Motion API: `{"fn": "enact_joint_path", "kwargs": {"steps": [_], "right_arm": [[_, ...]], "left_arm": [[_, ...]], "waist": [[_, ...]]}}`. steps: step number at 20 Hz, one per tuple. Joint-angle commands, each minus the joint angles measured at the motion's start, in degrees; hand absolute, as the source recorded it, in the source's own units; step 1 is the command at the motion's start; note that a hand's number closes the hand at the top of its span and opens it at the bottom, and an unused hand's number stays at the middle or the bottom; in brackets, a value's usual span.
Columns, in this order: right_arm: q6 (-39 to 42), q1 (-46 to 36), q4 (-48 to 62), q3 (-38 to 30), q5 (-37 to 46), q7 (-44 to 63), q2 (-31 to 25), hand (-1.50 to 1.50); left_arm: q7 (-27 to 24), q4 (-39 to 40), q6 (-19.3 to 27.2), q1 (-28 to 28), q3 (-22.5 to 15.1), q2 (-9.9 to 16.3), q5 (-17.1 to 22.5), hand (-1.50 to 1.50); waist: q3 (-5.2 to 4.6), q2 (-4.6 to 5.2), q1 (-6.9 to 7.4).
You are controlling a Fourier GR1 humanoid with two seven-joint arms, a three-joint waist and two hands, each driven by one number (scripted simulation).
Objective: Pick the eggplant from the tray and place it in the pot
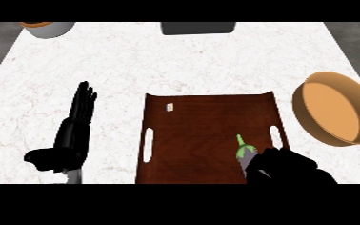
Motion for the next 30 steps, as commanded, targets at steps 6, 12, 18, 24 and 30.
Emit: {"fn": "enact_joint_path", "kwargs": {"steps": [6, 12, 18, 24, 30], "right_arm": [[-1.58, 9.55, -14.76, -16.99, -3.48, 2.34, -8.46, 1.5], [-3.58, 10.19, -5.36, -34.11, -16.03, -6.34, -9.6, 1.5], [-3.25, 10.01, 8.98, -48.84, -26.48, -19.67, -10.98, 1.5], [-1.87, 6.44, 30.87, -54.22, -30.17, -36.5, -11.13, 1.5], [3.8, 2.14, 43.07, -51.03, -28.24, -41.81, -11.69, 1.5]], "left_arm": [[0.77, -1.48, -1.57, -0.13, 1.43, 1.23, 1.05, 0.0], [1.57, -0.92, -0.43, -1.04, -0.09, -0.12, -0.72, 0.0], [-0.38, 0.69, -0.9, -1.58, 0.69, -0.97, -0.22, 0.0], [0.84, -1.13, -2.57, -0.12, 0.2, -0.17, -0.2, 0.0], [2.29, -5.01, -3.37, 1.48, -0.85, -0.06, -0.67, 0.0]], "waist": [[0.04, 0.31, 0.77], [0.08, 0.5, 1.3], [0.07, 0.63, 1.77], [0.06, 0.79, 3.01], [0.04, 0.8, 3.64]]}}
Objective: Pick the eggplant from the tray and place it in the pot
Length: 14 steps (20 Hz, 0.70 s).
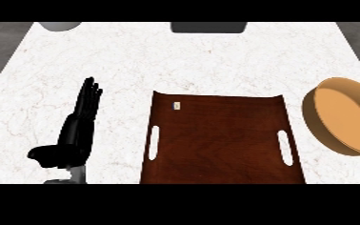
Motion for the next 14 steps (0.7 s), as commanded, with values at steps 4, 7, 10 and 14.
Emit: {"fn": "enact_joint_path", "kwargs": {"steps": [4, 7, 10, 14], "right_arm": [[2.16, -5.39, 14.72, 4.12, 6.5, -4.04, 1.75, 1.5], [4.1, -7.91, 20.9, 5.68, 7.61, 0.09, 2.84, 1.5], [3.73, -10.29, 32.22, 5.16, 9.6, -2.11, 2.44, -1.5], [9.09, -14.08, 37.14, 3.71, 2.7, -13.11, 4.27, -1.5]], "left_arm": [[-1.91, 5.35, -0.03, -4.11, 1.6, -1.27, -0.48, 0.0], [0.24, 0.43, -2.55, -0.96, 1.16, 0.52, 1.14, 0.0], [-2.98, 3.62, 0.54, -0.69, -1.03, -2.85, -1.9, 0.0], [0.15, 1.08, 0.26, -1.97, 0.38, -1.5, -1.35, 0.0]], "waist": [[-0.03, 0.07, -0.03], [-0.02, 0.08, 0.51], [0.01, 0.29, 0.76], [0.03, 0.07, 0.38]]}}
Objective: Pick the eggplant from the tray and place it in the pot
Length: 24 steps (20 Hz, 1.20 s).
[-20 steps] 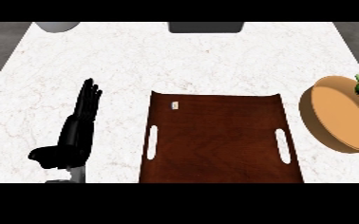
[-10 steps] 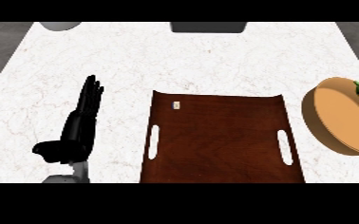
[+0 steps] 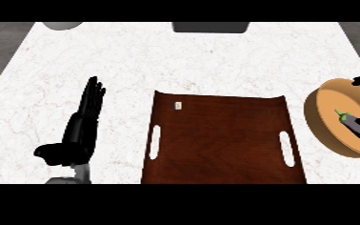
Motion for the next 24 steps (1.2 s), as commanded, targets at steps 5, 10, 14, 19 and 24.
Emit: {"fn": "enact_joint_path", "kwargs": {"steps": [5, 10, 14, 19, 24], "right_arm": [[2.84, -5.19, 6.22, -10.96, -17.55, -9.88, 7.97, -1.5], [8.83, -9.26, 11.0, -19.23, -28.07, -7.9, 6.92, -1.5], [10.02, -13.72, 21.26, -21.96, -29.75, -7.69, 4.56, -1.5], [12.81, -15.39, 34.55, -26.62, -30.68, -16.5, -2.18, -1.5], [17.2, -16.58, 45.53, -27.64, -29.65, -25.55, -7.95, -1.5]], "left_arm": [[-1.39, 1.65, -0.37, -0.56, 1.5, 0.09, 0.64, 0.0], [-3.47, 1.73, -0.66, 2.04, -0.24, -0.57, -0.64, 0.0], [1.13, -1.55, -1.39, -0.11, 1.94, 1.25, 0.91, 0.0], [-1.19, 1.16, -2.15, 0.55, 2.03, 0.83, 0.65, 0.0], [-0.55, 1.23, -3.12, -0.75, 2.36, 1.0, 0.99, 0.0]], "waist": [[0.05, -0.13, -0.93], [-0.04, -0.23, -0.8], [-0.01, -0.09, -0.09], [0.04, 0.14, 0.15], [0.1, 0.26, 0.32]]}}
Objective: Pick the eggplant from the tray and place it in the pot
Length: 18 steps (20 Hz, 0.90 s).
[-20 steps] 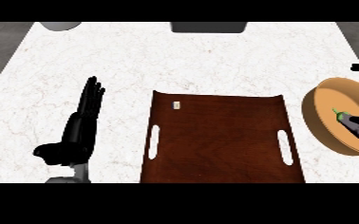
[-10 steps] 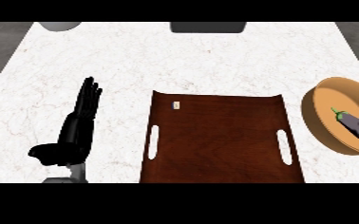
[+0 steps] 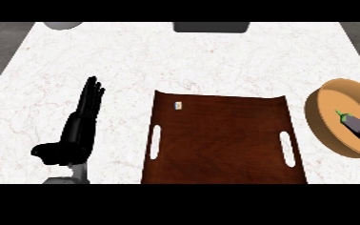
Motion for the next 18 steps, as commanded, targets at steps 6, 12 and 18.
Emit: {"fn": "enact_joint_path", "kwargs": {"steps": [6, 12, 18], "right_arm": [[2.45, -3.93, 15.01, -0.69, 2.46, -10.45, -6.75, -1.5], [3.6, -3.12, 18.44, -2.85, 1.1, -12.02, -10.66, -1.5], [1.93, -3.89, 21.32, -5.89, -1.39, -9.55, -12.48, -1.5]], "left_arm": [[-1.17, 1.42, -0.59, -1.44, -0.54, -1.12, -0.47, 0.0], [-1.48, 1.47, -1.27, -0.52, 0.81, -0.43, 0.39, 0.0], [-0.98, 0.94, -0.43, -0.11, -0.92, -2.05, -0.57, 0.0]], "waist": [[0.14, 0.4, 0.91], [0.22, 0.45, 0.93], [0.39, 0.74, 1.39]]}}
